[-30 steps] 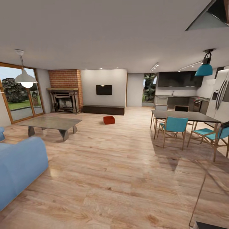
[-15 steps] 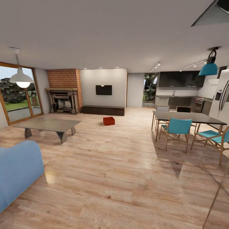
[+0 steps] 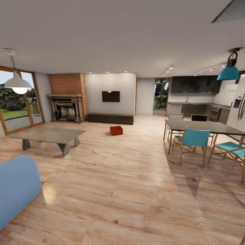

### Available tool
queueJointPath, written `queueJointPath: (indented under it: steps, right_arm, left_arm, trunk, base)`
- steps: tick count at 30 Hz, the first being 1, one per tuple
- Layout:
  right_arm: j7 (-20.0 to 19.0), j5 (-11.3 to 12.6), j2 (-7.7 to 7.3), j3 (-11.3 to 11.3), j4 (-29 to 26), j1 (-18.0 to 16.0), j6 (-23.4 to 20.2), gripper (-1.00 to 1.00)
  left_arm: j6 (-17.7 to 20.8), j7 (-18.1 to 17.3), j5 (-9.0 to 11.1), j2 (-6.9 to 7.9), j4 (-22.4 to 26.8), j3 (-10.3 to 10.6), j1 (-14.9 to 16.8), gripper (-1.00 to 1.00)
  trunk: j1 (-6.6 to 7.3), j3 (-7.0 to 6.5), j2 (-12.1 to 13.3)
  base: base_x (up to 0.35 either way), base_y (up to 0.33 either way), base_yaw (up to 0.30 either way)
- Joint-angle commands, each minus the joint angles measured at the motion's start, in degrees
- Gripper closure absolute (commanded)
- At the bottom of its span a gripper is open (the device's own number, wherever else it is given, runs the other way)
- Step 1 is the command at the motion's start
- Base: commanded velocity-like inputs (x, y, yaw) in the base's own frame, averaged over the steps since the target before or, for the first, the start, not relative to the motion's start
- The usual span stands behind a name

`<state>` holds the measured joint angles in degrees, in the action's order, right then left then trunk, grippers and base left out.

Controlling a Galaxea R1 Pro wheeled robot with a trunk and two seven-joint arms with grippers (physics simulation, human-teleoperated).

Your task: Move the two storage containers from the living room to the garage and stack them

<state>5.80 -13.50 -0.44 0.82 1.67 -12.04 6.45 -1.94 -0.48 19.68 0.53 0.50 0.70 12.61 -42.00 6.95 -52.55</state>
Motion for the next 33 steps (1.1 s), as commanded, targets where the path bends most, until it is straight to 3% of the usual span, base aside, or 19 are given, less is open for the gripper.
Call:
queueJointPath:
  steps: [1,33]
  right_arm:
    - [0.3,-0.4,0.03,0.1,0.2,-0.1,0.3,-1.00]
    - [0.4,0.0,-0.38,-0.2,0.1,-0.1,0.3,-1.00]
  left_arm:
    - [-0.2,0.0,0.3,0.00,-0.1,0.1,0.0,-1.00]
    - [-0.2,0.0,0.5,0.10,-0.1,0.1,0.0,-1.00]
  trunk:
    - [-0.04,0.08,-0.1]
    - [-0.04,0.08,-0.1]
  base:
    - [0.324,0.000,0.000]
    - [0.324,0.000,0.000]
